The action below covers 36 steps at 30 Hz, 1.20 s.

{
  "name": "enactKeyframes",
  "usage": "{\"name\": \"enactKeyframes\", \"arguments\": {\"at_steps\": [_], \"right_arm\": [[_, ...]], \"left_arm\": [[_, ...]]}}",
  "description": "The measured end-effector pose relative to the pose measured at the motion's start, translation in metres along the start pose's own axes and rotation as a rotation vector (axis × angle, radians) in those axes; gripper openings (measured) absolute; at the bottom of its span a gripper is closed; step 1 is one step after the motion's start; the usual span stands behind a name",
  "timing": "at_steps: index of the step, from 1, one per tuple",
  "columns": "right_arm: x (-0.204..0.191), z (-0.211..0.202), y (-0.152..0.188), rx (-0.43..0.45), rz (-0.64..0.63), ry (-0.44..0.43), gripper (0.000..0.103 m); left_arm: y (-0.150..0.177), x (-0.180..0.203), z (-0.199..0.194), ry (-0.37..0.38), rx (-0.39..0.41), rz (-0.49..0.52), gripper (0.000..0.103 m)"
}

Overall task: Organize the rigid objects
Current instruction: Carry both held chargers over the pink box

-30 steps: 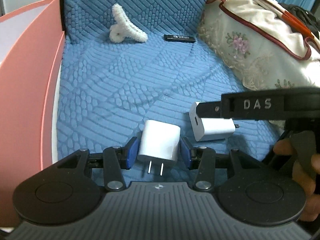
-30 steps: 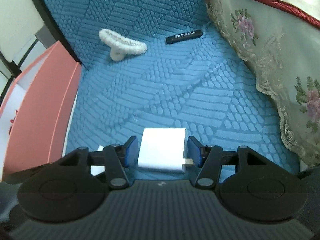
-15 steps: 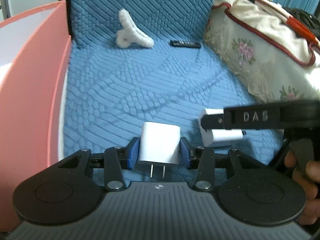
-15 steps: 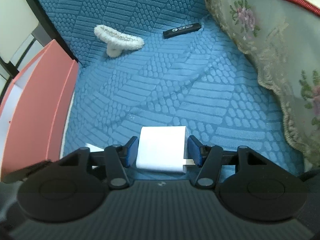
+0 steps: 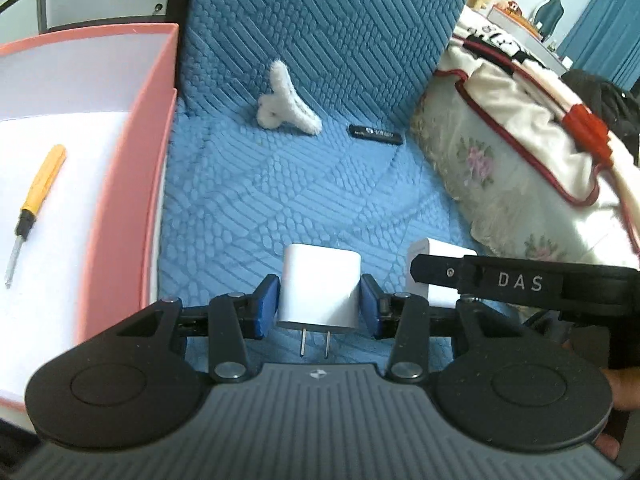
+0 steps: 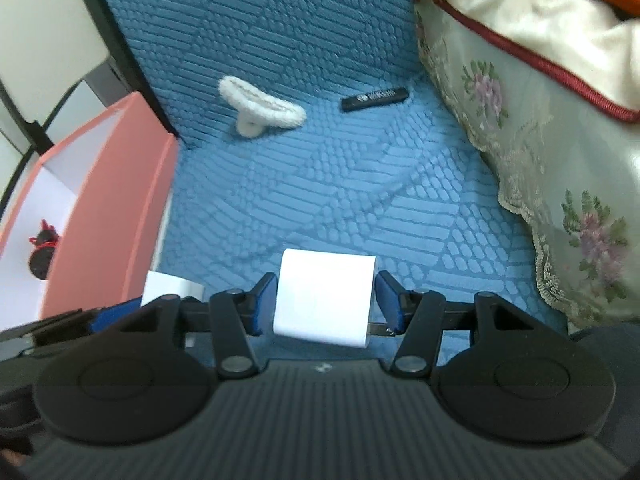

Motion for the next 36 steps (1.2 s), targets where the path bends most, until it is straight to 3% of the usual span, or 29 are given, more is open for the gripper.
{"name": "enactKeyframes", "arguments": {"at_steps": [3, 22, 29, 36], "right_arm": [[-0.016, -0.012, -0.007, 0.003, -0.012, -0.014, 0.057], [-0.145, -0.085, -0.097, 0.132, -0.117, -0.118, 0.057], [-0.205, -0.079, -0.099, 0.114, -0.191, -0.196, 0.057], [-0.252, -0.049, -0.077, 0.04, -0.27, -0.233, 0.057]], "left_arm": [[-0.01, -0.004, -0.018, -0.042, 0.024, 0.022, 0.049], [-0.104, -0.076, -0.147, -0.067, 0.171, -0.044, 0.049], [-0.117, -0.126, -0.172, -0.107, 0.185, -0.084, 0.049], [-0.103, -0.181, -0.166, -0.156, 0.141, -0.15, 0.049]]}}
Point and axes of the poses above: each gripper's, at about its wrist camera, not at the fingertips, and z roughly the way its jaws point, x to its right, y to its underside, the point moved 5 cm from there along z, roughly the way its jaws point, and after that the axes turned 5 degrees about -z, right-handed, at the moved point
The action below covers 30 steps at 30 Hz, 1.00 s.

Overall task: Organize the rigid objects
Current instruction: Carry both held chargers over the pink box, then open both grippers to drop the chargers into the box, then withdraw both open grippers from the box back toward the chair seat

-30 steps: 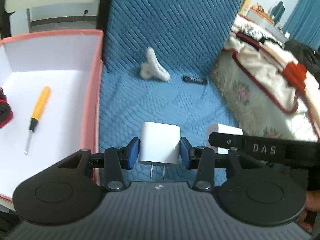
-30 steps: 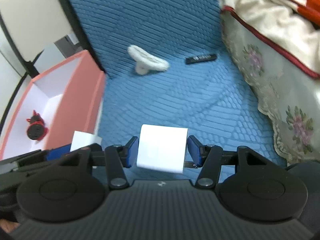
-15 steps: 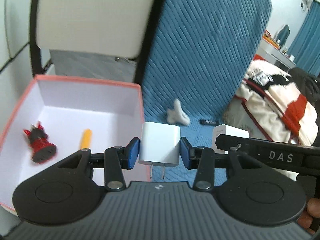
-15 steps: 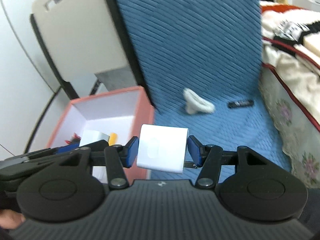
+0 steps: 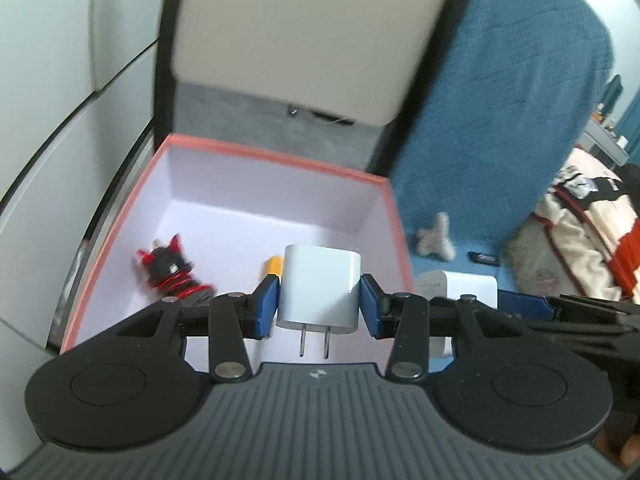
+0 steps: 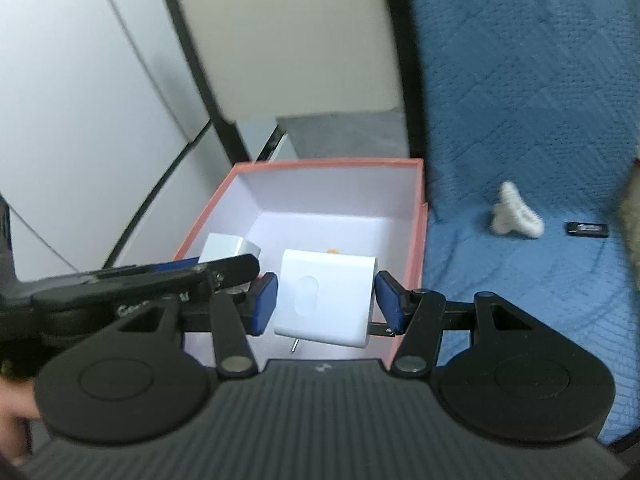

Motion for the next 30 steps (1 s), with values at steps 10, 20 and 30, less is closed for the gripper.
{"name": "enactKeyframes", "arguments": {"at_steps": [10, 20, 30], "right_arm": [[-0.015, 0.061, 0.033, -0.146, -0.047, 0.012, 0.057], [-0.024, 0.093, 0.044, -0.208, -0.087, 0.004, 0.053], [-0.014, 0.078, 0.026, -0.153, -0.085, 0.01, 0.052]], "left_arm": [[0.03, -0.06, 0.042, -0.062, -0.106, -0.047, 0.049], [0.048, -0.093, 0.076, -0.09, -0.187, -0.074, 0.05], [0.034, -0.08, 0.063, -0.063, -0.144, -0.068, 0.05]]}}
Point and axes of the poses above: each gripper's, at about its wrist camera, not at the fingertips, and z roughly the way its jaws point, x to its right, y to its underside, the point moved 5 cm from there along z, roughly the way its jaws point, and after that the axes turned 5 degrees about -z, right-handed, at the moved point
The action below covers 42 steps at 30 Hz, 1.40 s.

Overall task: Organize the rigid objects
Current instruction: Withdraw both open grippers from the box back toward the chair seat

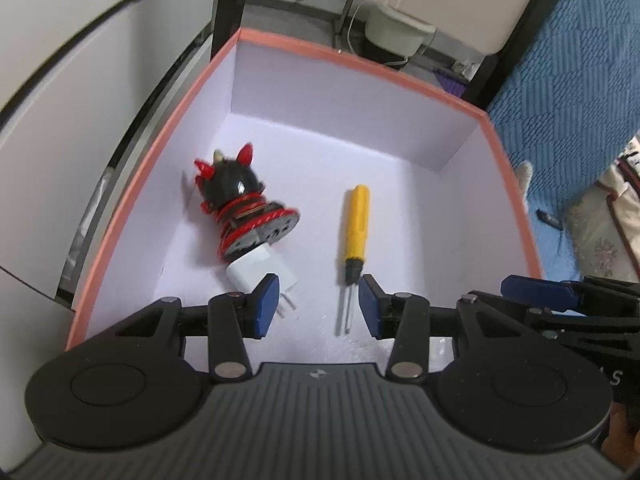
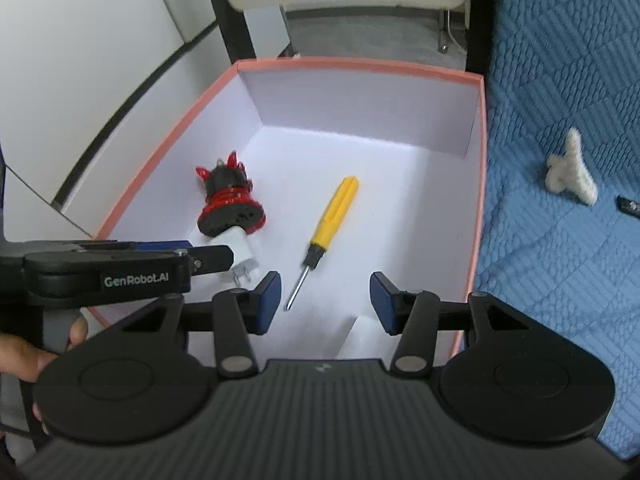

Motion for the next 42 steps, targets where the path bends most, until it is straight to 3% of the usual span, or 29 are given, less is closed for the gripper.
{"name": "enactKeyframes", "arguments": {"at_steps": [9, 16, 28, 42], "right_arm": [[0.017, -0.064, -0.017, 0.163, -0.003, 0.041, 0.052], [0.039, -0.111, -0.006, 0.261, 0.001, 0.099, 0.053], [0.086, -0.171, 0.047, 0.358, 0.039, 0.2, 0.053], [0.141, -0.189, 0.122, 0.397, 0.11, 0.314, 0.053]], "left_arm": [[-0.012, 0.039, -0.05, 0.04, 0.119, 0.034, 0.05], [-0.005, 0.082, -0.085, 0.077, 0.195, 0.07, 0.05], [0.042, 0.164, -0.106, 0.157, 0.222, 0.144, 0.05], [0.106, 0.226, -0.082, 0.227, 0.212, 0.207, 0.05]]}}
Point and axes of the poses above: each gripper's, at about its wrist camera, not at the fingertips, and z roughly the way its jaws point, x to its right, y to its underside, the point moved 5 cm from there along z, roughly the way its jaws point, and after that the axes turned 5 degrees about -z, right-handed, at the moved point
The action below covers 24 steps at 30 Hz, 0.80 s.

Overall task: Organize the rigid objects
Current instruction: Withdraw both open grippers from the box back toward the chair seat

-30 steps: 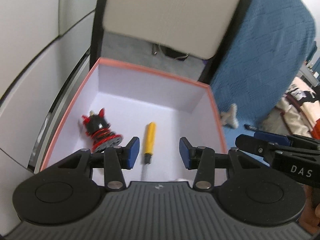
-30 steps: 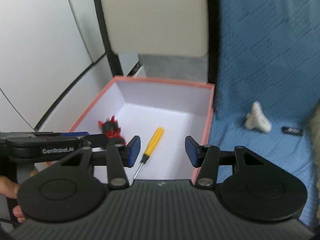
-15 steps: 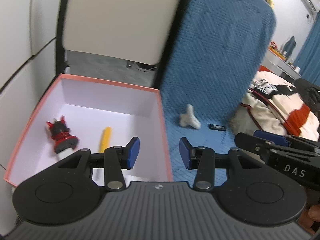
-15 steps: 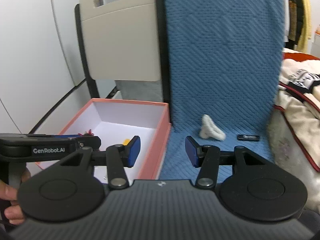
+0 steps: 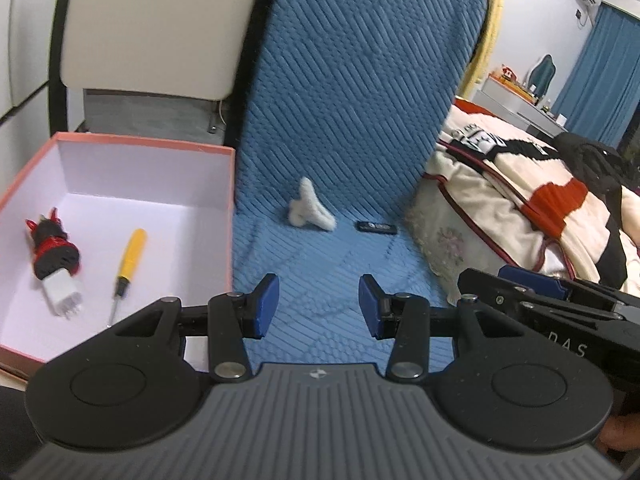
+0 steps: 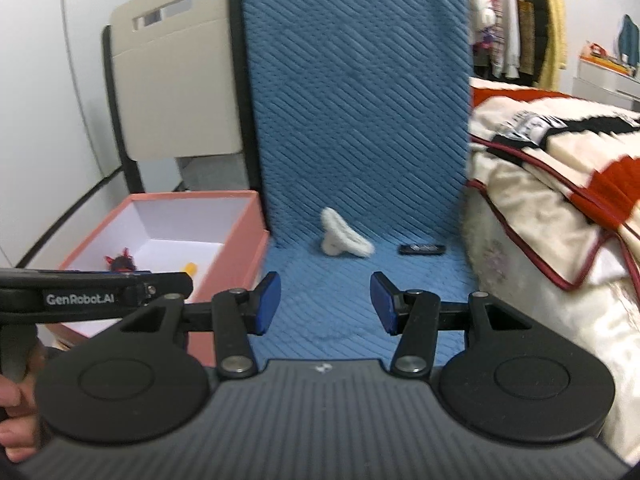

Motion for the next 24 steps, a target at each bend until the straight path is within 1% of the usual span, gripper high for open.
{"name": "enactKeyframes", "arguments": {"at_steps": [4, 8, 10, 14, 20, 24], "right_arm": [[0.02, -0.003, 0.018, 0.002, 0.017, 0.03, 0.053], [0.034, -0.002, 0.036, -0.005, 0.018, 0.067, 0.053], [0.041, -0.001, 0.045, -0.008, 0.029, 0.072, 0.053], [0.051, 0.003, 0.06, -0.009, 0.018, 0.1, 0.053], [0.056, 0.008, 0.069, -0.003, -0.007, 0.129, 0.053], [0.059, 0.016, 0.068, 0.018, -0.002, 0.144, 0.053]], "left_arm": [[0.014, 0.013, 0.007, 0.022, -0.012, 0.014, 0.05], [0.026, 0.027, 0.018, 0.024, -0.014, 0.038, 0.05], [0.03, 0.031, 0.023, 0.03, -0.02, 0.045, 0.05], [0.04, 0.036, 0.032, 0.012, -0.02, 0.047, 0.05], [0.053, 0.037, 0.053, -0.018, -0.047, 0.04, 0.05], [0.053, 0.036, 0.067, -0.029, -0.06, 0.05, 0.05]]}}
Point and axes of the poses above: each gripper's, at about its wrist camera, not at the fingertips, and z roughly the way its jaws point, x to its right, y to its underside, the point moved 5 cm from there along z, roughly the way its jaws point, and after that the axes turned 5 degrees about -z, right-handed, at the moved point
